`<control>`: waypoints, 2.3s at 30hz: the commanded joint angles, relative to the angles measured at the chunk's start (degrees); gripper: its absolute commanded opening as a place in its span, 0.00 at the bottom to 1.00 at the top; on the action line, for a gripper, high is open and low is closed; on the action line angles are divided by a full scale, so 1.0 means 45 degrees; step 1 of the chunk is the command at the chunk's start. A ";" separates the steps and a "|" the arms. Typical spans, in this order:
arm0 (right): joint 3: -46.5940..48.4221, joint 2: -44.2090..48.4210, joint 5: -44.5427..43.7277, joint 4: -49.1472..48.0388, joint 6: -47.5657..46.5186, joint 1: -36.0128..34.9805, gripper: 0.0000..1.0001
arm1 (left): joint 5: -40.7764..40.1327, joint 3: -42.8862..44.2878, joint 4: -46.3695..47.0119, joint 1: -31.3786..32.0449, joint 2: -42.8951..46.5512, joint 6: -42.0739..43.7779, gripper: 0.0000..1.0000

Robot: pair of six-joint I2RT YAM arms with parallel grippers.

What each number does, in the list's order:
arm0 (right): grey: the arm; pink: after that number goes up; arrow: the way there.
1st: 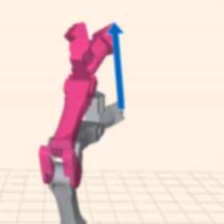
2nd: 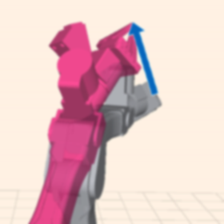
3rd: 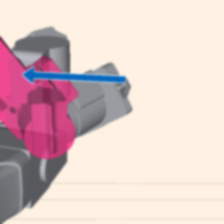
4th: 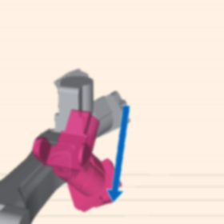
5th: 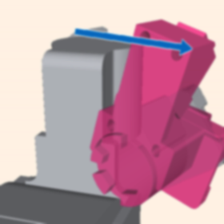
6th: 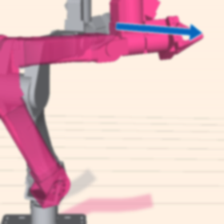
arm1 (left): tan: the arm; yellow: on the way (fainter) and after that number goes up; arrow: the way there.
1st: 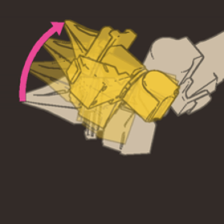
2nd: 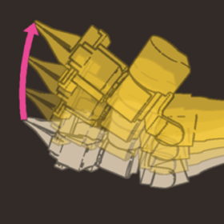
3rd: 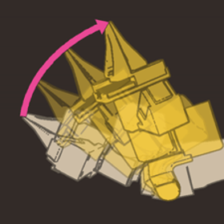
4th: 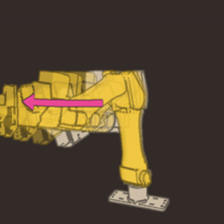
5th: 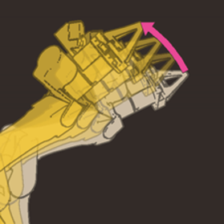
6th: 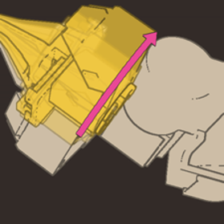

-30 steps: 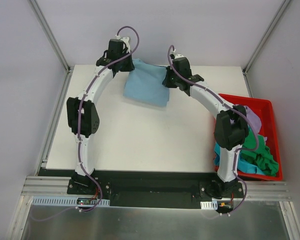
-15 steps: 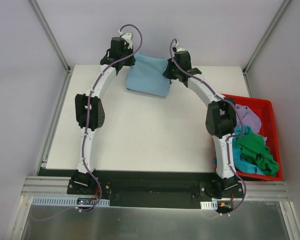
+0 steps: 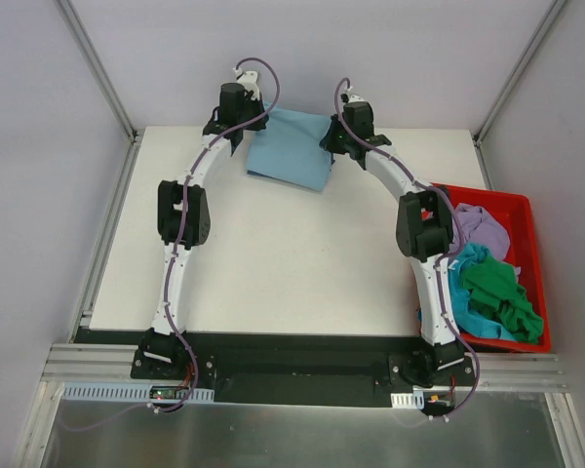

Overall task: Fold and stack the t-shirts
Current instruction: Put the neatly folded tshirt into the corner of the board with both arms, then smooth out wrinkles on the folded tshirt

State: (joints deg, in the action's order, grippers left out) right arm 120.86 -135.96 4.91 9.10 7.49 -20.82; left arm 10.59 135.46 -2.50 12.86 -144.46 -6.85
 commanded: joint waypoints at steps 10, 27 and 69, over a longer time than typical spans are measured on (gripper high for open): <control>0.2028 -0.1934 0.1352 -0.1437 0.1091 0.1013 0.01 | -0.0264 -0.0024 0.3407 -0.0592 -0.0767 -0.0781 0.00; 0.4061 -0.2660 0.0824 -0.1672 0.0602 0.1832 0.96 | -0.0986 -0.0043 0.3448 -0.0651 -0.0282 -0.1133 0.99; 0.4469 -0.3948 0.4475 -0.1596 0.2792 0.1013 0.96 | 0.3429 -0.6762 0.1728 -0.0261 0.2765 -0.2638 0.99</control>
State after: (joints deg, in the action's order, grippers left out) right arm 136.75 -154.69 24.56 1.65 22.83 -16.97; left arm 28.29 105.58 6.92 10.94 -136.29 -18.94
